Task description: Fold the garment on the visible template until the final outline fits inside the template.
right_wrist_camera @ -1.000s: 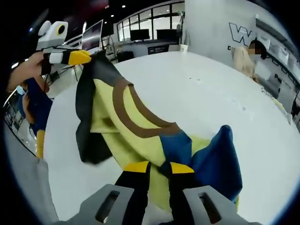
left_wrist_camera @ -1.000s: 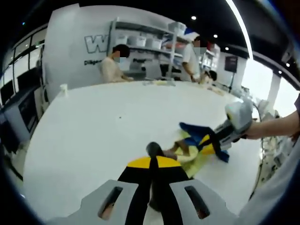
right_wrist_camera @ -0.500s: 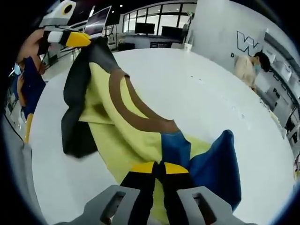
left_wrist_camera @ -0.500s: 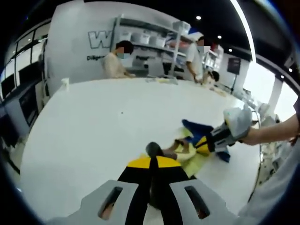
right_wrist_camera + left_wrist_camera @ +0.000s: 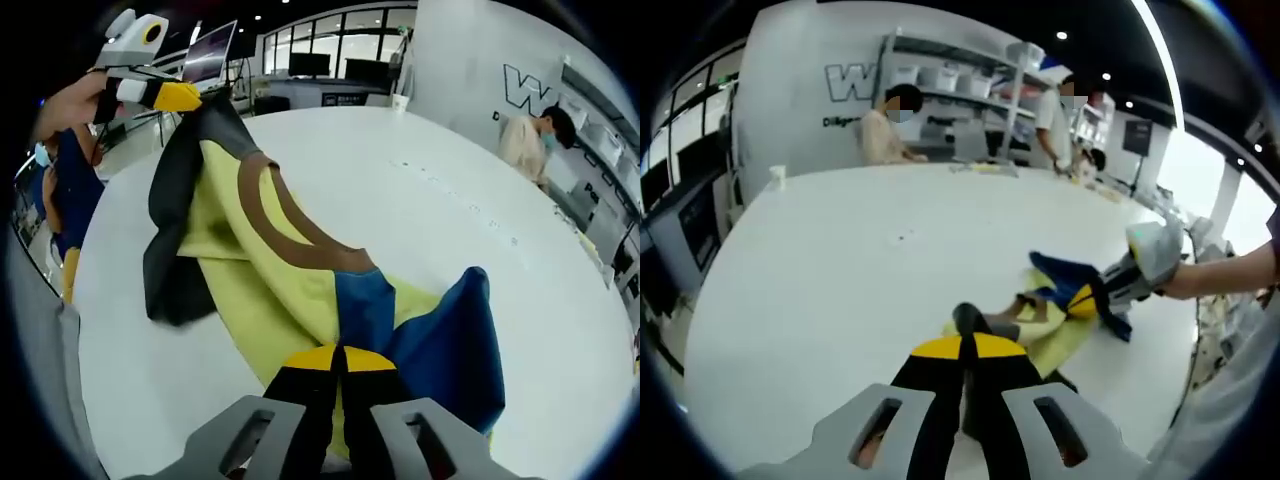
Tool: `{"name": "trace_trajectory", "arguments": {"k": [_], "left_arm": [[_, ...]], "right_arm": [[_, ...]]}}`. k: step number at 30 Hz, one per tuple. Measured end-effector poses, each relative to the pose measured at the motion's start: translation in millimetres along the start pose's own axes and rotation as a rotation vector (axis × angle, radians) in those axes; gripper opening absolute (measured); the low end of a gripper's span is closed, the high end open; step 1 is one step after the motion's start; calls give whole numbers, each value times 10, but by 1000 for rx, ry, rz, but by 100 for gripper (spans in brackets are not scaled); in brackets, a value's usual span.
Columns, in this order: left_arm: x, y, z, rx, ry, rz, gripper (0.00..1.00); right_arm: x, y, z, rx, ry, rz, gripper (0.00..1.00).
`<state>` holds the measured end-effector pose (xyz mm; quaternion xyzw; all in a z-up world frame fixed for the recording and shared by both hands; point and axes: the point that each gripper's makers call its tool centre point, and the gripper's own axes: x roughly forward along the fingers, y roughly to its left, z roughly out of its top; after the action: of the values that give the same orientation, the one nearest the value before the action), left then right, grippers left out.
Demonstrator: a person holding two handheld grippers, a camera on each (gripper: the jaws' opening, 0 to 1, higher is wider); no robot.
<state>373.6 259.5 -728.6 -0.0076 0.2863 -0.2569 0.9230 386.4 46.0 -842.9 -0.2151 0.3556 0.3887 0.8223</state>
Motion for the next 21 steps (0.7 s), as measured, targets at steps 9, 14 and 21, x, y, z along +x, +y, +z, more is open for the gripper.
{"name": "trace_trajectory", "arguments": {"k": [9,14,21], "left_arm": [[-26,61,16,35,-3,45,0],[-42,5,73,44,-17,28,0],[-81,26,195,82,-18,29,0]], "right_arm": [[-277,-232,9,50,-35,-54,0],[-537,-419,95,90,-84,-105,0],[-913,-692,312,85,-145,-174,0]]}}
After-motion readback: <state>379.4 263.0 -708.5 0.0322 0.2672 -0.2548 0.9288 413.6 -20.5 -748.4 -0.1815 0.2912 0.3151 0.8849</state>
